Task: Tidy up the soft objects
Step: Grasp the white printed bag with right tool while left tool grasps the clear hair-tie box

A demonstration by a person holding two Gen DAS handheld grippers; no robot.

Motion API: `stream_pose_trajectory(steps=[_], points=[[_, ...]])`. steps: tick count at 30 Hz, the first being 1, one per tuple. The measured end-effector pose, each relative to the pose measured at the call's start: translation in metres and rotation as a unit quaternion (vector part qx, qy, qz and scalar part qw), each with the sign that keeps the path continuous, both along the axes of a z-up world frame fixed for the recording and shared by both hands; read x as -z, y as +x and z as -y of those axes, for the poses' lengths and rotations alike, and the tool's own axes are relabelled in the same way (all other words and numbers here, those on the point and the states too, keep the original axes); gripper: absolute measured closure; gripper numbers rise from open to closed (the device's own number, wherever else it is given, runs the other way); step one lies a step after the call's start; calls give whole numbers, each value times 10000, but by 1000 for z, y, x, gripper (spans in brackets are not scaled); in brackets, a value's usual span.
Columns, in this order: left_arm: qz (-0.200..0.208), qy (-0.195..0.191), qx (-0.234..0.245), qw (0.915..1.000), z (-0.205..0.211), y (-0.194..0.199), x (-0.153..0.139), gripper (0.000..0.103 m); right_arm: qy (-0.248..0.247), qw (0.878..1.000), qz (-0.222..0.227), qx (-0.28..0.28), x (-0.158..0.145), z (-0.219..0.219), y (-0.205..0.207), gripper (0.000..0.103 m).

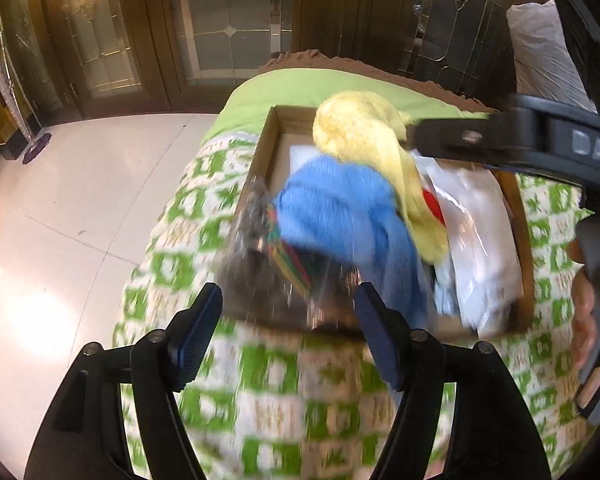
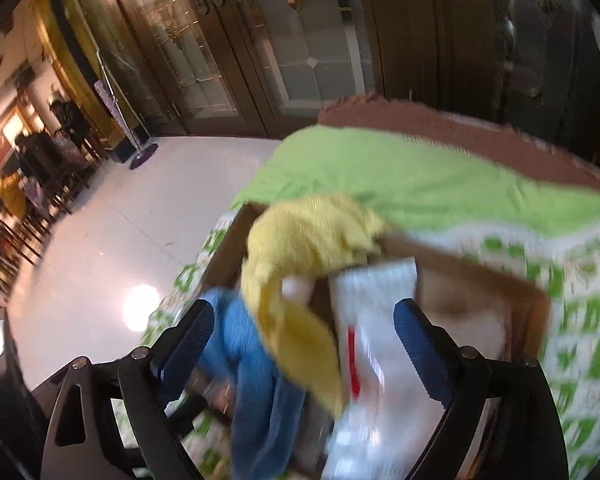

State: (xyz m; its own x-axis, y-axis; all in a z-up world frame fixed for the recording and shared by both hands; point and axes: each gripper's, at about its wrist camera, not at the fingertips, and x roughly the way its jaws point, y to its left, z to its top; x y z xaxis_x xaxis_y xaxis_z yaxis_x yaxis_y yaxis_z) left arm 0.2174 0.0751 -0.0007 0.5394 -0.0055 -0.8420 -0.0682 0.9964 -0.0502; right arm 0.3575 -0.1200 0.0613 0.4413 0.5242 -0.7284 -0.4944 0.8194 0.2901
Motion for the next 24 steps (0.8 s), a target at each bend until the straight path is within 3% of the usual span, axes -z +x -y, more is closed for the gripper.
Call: stream_pose_trajectory(steps=[2, 6, 11, 15, 18, 24], points=[[-45, -20, 44, 10000, -5, -22, 2, 29, 15, 9998, -205, 59, 6, 21, -14, 4], [-245, -18, 142, 9996, -6, -64, 14, 29, -294, 9979, -524, 222, 28, 58, -38, 4], [-496, -406, 46, 9979, -2, -113, 39, 29, -470, 9903, -1219, 464, 69, 100, -67, 4], [-758, -640, -17, 9951, 10, -139, 59, 29, -624, 9837, -1598, 546, 89, 110, -87, 4], [-783, -498, 35, 9957, 18, -147, 58, 29, -786, 9809, -1717, 470, 97, 107, -100, 4], [-805, -669, -100, 9945, 16, -171, 61, 29, -787, 9784, -1861, 445, 100, 96, -112, 4]])
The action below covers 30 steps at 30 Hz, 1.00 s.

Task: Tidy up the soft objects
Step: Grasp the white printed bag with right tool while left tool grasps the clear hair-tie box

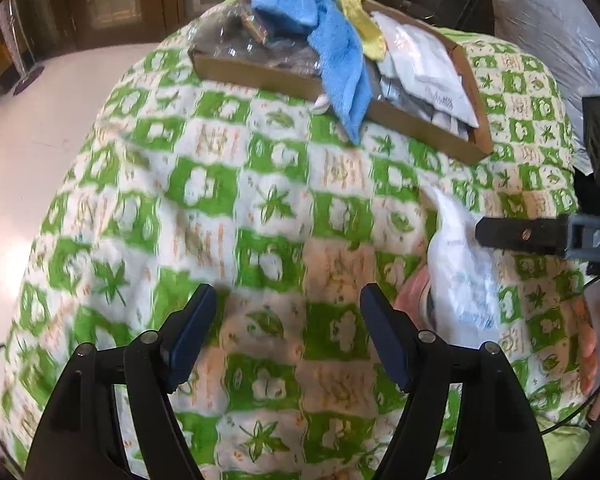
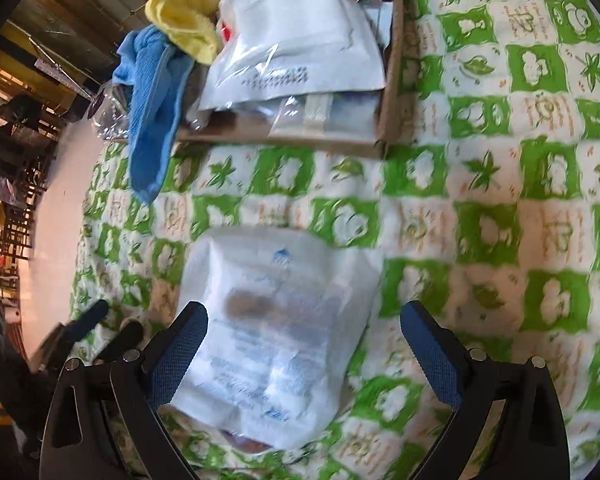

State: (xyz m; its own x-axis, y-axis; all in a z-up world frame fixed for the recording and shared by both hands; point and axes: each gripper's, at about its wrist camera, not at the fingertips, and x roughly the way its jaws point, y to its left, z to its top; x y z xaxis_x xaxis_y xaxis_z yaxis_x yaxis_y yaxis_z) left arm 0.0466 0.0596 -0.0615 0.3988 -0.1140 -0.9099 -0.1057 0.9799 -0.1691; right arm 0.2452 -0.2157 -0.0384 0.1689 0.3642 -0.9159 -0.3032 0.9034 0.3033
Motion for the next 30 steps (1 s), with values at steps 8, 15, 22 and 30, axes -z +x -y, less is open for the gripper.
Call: stream_pose_trajectory(steps=[8, 15, 22, 30], points=[[-49, 126, 43, 9999, 3, -13, 6, 29, 254, 9978, -533, 301, 33, -13, -5, 1], [-38, 52, 67, 10000, 2, -5, 8, 29, 307, 9985, -296, 351, 46, -3, 4, 32], [-24, -174, 300, 9994, 16, -8, 4, 29, -319, 9955, 655, 599, 26, 30, 14, 46], [-132, -588, 574, 9965, 63, -13, -1, 29, -154, 9932, 758, 875, 40, 65, 19, 46]])
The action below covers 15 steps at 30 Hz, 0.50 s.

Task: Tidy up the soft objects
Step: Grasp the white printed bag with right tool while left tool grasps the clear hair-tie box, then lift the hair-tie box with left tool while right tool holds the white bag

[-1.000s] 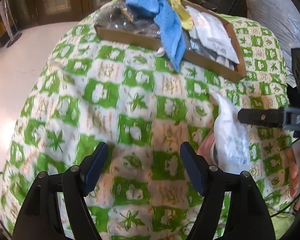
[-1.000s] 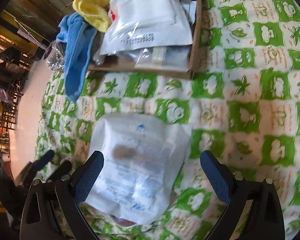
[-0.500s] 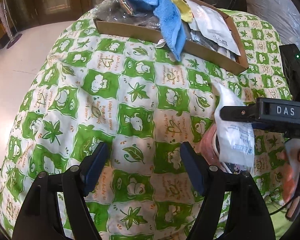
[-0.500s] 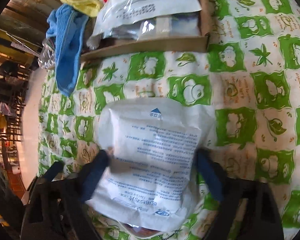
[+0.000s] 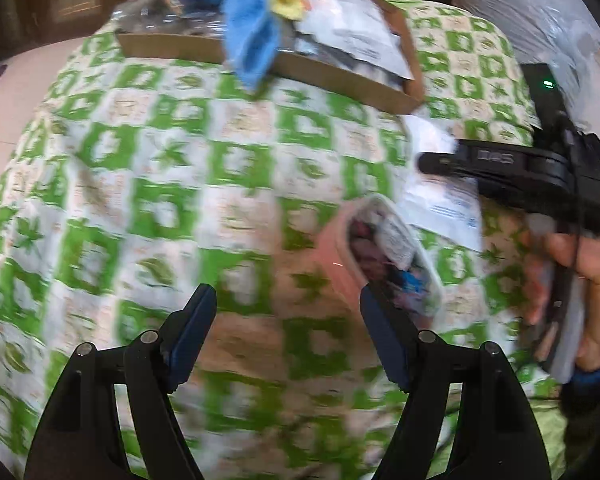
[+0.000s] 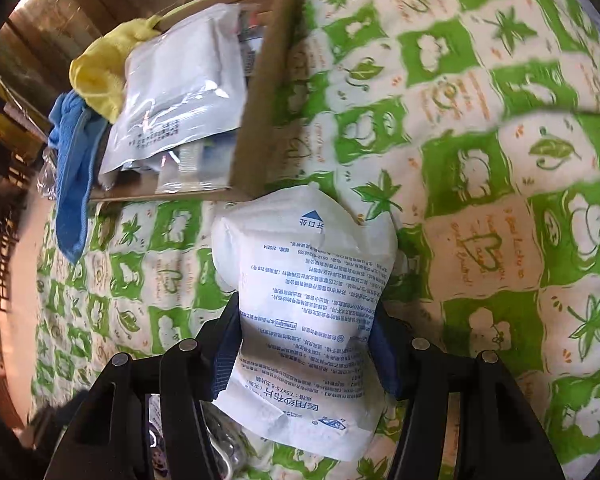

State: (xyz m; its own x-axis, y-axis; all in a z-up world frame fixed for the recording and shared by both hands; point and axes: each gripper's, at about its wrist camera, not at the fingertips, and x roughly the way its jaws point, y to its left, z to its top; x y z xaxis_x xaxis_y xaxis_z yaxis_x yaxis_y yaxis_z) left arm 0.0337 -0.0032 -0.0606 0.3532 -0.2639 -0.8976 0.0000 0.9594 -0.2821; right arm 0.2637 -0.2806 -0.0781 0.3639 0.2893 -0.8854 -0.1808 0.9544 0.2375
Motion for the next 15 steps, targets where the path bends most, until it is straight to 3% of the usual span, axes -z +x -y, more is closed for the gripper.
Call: stream_pose_trajectory(steps=[6, 10, 15], points=[[10, -57, -312, 9995, 35, 14, -9, 29, 7, 9999, 106, -68, 2, 0, -6, 46], [-241, 390, -399, 9982, 59, 27, 8, 29, 133, 9999, 89, -46, 1, 2, -6, 45], [-101, 895, -290, 9955, 87, 45, 9, 24, 272, 9996, 63, -25, 3, 8, -6, 45]])
